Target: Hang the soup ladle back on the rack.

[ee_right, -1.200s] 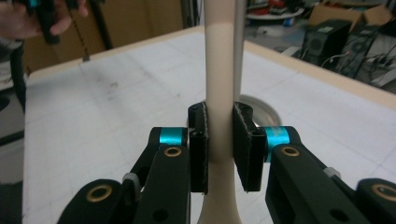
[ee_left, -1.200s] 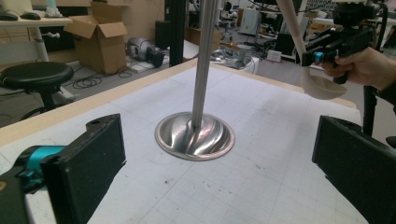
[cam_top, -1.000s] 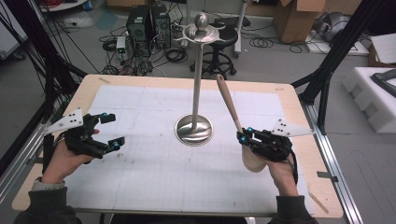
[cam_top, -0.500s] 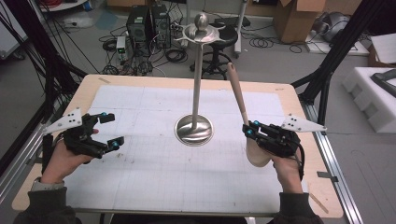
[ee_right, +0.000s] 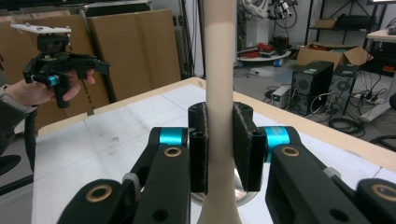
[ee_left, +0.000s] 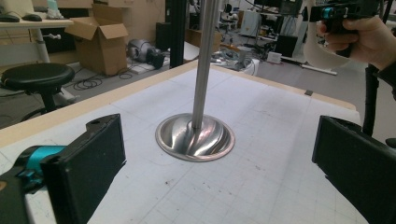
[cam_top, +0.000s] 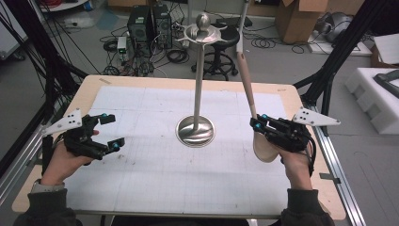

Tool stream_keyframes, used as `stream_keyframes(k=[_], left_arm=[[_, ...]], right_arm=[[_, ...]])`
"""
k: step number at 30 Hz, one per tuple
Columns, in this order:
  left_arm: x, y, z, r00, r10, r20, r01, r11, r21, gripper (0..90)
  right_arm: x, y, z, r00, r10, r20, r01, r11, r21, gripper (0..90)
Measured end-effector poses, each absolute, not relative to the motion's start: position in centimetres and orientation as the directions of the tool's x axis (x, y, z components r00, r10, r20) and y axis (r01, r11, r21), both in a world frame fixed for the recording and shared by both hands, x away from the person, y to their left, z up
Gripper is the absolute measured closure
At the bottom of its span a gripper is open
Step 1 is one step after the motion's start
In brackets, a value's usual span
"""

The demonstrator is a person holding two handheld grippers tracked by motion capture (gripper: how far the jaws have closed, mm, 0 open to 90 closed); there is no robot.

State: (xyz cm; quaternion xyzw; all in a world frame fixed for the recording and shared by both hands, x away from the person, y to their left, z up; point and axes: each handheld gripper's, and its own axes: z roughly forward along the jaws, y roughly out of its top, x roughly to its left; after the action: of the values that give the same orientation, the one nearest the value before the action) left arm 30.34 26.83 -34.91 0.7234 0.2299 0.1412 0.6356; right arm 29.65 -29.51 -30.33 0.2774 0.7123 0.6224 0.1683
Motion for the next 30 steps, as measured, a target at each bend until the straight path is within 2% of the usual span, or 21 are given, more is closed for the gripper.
stream_keyframes(k=[30], left_arm=[[30.3,26.9,-34.9,0.854,0.512,-0.09,0.155,-0.085,0.984,3.0]], right_arm=[[31.5,-29.0,-26.1,-0.824,0.562,0.067,0.161,0.118,0.98,77.8]])
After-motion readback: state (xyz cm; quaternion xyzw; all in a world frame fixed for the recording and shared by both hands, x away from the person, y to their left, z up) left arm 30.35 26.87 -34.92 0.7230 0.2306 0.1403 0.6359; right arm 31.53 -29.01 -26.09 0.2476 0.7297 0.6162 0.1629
